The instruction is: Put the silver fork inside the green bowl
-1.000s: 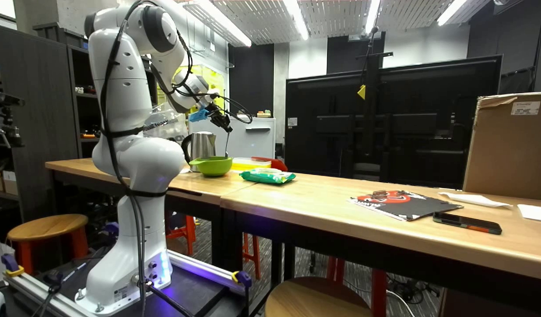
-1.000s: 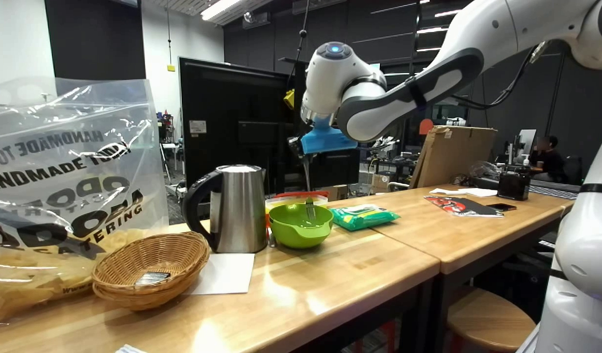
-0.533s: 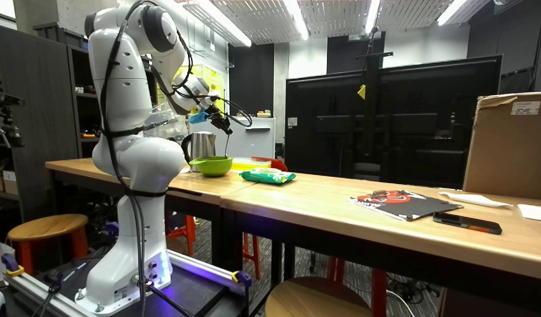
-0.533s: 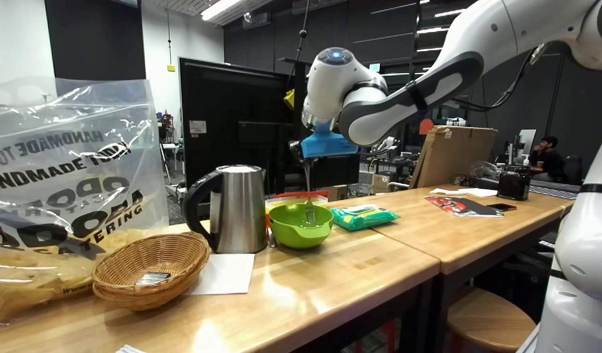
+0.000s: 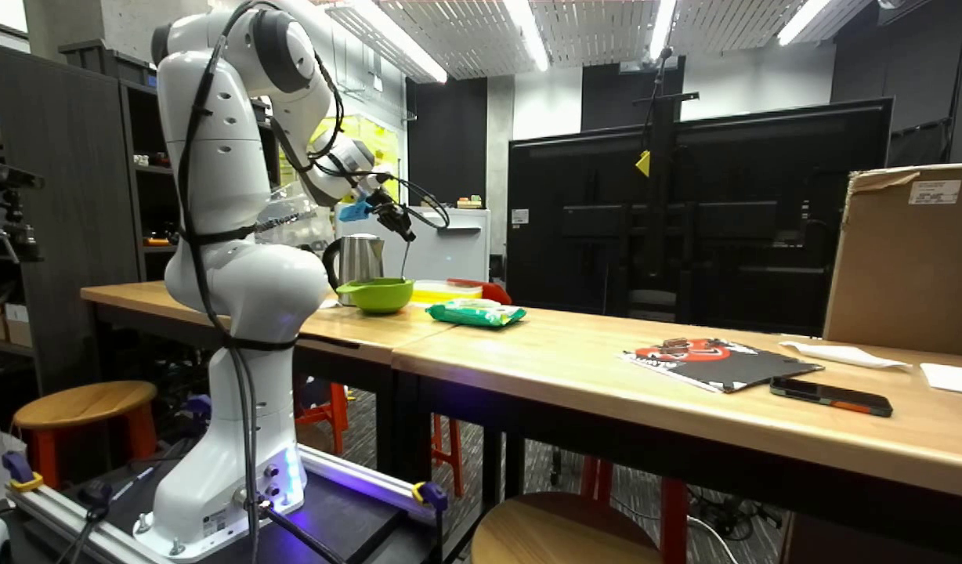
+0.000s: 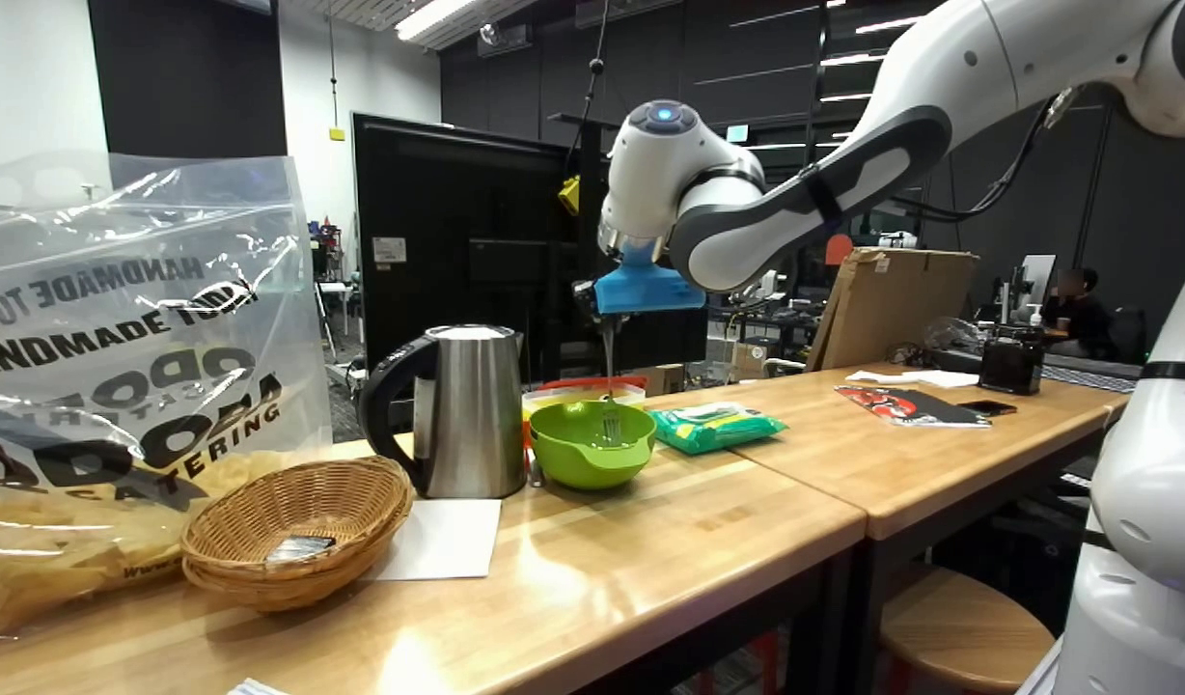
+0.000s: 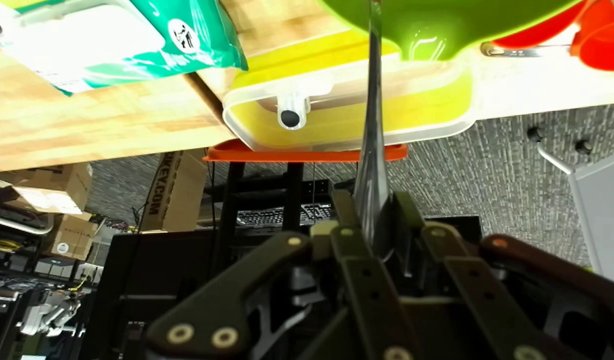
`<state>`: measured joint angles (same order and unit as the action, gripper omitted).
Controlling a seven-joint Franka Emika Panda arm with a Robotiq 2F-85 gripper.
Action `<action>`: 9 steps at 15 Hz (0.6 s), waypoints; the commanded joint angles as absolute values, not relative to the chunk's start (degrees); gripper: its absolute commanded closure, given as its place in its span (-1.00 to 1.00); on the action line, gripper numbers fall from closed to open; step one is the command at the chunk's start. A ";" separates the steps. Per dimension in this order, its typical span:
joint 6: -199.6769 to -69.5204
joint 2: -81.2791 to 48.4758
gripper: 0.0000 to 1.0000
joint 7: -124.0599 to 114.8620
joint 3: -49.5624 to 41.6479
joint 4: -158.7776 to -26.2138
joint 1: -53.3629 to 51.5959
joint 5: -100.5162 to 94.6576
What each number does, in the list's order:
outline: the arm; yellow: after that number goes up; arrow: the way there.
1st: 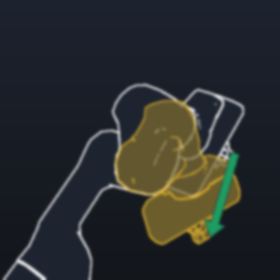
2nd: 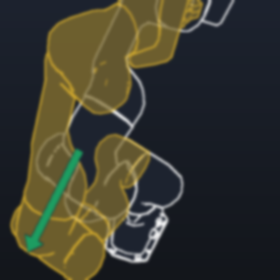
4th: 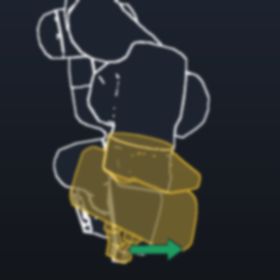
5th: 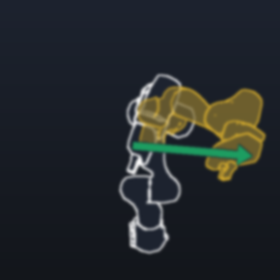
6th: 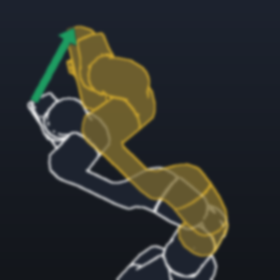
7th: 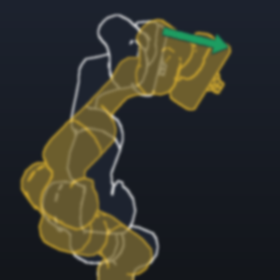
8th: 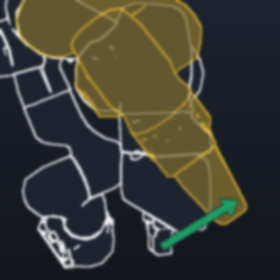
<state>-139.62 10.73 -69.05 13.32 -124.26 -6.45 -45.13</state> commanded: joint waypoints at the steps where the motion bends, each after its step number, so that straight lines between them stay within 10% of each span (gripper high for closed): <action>1: -140.78 11.35 0.89 -70.26 13.19 -124.93 -6.05 -45.38; 9: -141.16 9.34 0.89 -69.78 12.74 -124.22 -6.15 -44.23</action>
